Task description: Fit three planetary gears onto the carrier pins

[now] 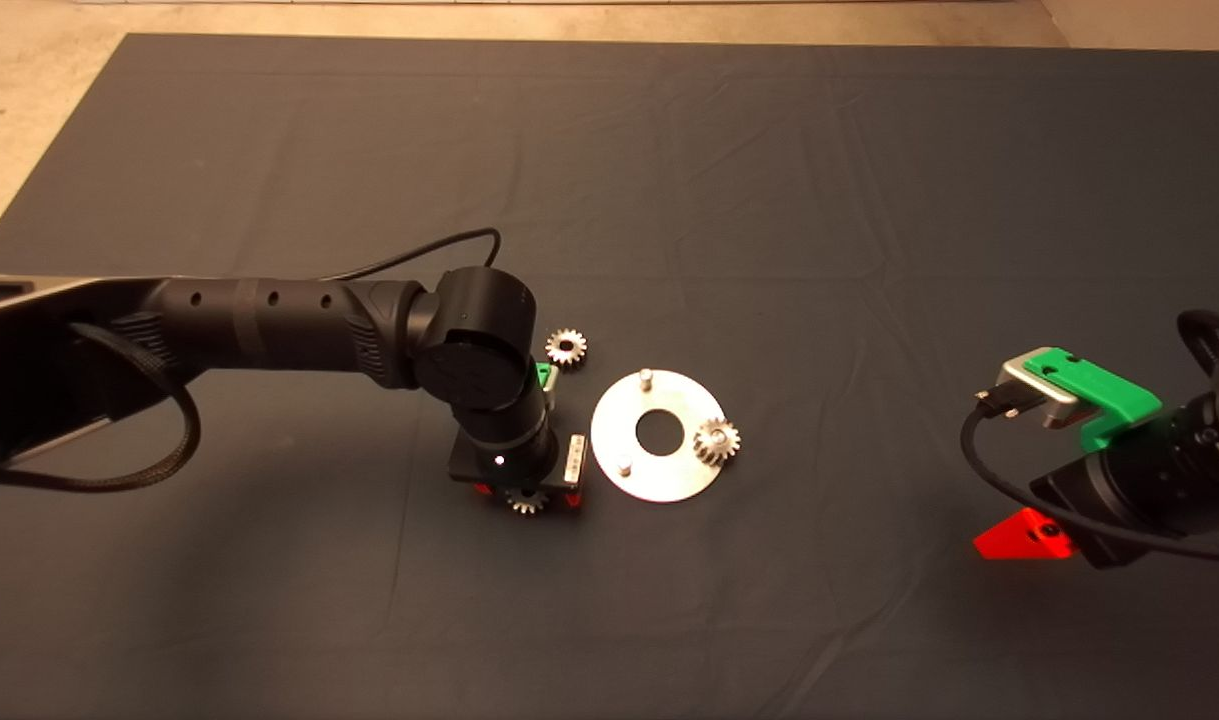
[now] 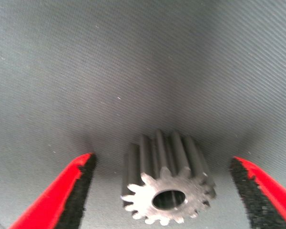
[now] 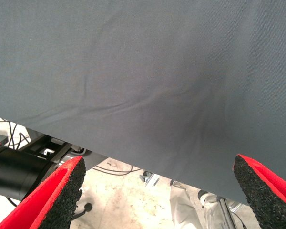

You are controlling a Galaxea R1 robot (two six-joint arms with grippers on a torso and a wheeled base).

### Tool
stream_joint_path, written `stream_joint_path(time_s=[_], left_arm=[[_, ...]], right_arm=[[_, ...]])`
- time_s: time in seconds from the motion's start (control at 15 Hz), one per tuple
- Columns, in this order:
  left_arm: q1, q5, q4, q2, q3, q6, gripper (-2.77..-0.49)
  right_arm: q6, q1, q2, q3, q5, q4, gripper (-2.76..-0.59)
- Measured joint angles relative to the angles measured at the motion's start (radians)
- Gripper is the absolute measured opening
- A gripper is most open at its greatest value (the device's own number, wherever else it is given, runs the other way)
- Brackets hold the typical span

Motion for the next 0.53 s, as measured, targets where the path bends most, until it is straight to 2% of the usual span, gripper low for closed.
stream_joint_path(time_s=[0.2, 0.53], left_arm=[[0.000, 0.000, -0.003, 0.000, -0.006, 0.007, -1.30], [0.000, 0.010, -0.004, 0.000, -0.011, 0.019, -1.55]], right_arm=[[0.000, 0.000, 0.000, 0.000, 0.000, 0.000, -1.05], [0.000, 0.000, 0.000, 0.000, 0.000, 0.000, -1.05]])
